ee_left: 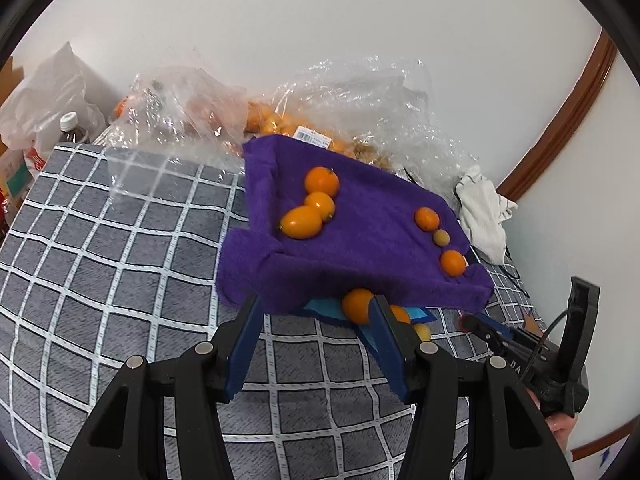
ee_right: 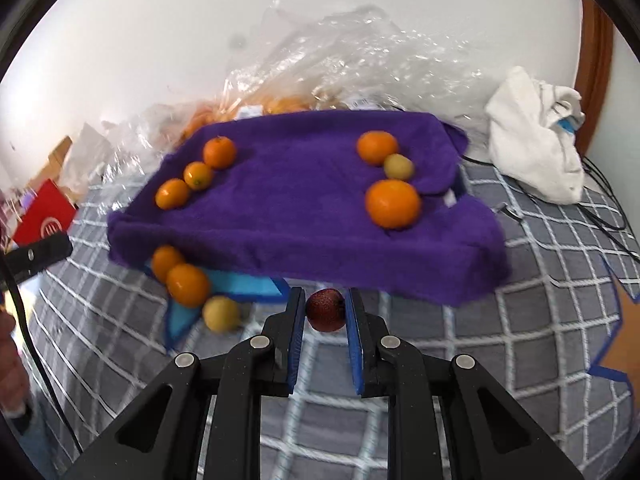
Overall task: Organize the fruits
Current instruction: 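Grasp the small red fruit with the right tool while the left tool grasps an orange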
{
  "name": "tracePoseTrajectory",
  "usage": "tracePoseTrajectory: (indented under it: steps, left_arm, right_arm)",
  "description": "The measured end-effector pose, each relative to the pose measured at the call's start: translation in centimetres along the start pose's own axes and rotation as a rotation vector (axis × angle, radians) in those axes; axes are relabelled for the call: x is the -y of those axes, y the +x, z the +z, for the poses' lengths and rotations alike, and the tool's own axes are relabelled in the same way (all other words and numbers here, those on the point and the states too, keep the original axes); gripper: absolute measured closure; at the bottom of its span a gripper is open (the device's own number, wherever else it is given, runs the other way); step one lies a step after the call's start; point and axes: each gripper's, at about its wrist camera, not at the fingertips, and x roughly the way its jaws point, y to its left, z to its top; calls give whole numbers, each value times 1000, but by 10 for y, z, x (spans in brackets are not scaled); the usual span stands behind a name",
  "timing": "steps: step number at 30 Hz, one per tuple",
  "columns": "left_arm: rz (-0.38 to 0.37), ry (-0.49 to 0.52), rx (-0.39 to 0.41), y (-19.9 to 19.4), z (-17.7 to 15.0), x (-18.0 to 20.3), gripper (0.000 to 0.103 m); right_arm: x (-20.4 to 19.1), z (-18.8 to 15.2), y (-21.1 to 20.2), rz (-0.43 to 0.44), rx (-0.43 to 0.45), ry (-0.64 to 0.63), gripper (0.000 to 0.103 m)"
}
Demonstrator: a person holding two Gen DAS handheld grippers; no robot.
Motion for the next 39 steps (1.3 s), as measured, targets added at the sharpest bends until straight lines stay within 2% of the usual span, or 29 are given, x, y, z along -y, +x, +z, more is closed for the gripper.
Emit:
tracePoseTrajectory:
  steps: [6, 18, 28, 33, 39]
  left_arm:
    - [3, 19, -38, 7, -3, 9, 51]
    - [-8, 66, -123, 36, -12, 33, 51]
    - [-25, 7, -130, 64, -5, 36, 51]
    - [-25, -34, -130, 76, -3, 33, 52]
    - [-35, -27, -142, 90, -4, 35, 52]
  right_arm:
    - [0, -11, 8, -41, -11, -28, 81]
    - [6, -14, 13, -28, -21, -21, 80]
    - [15, -21, -1, -32, 21, -26, 80]
    - [19, -20, 3, 1, 12, -7, 80]
    - [19, -20, 6, 24, 11, -8, 80]
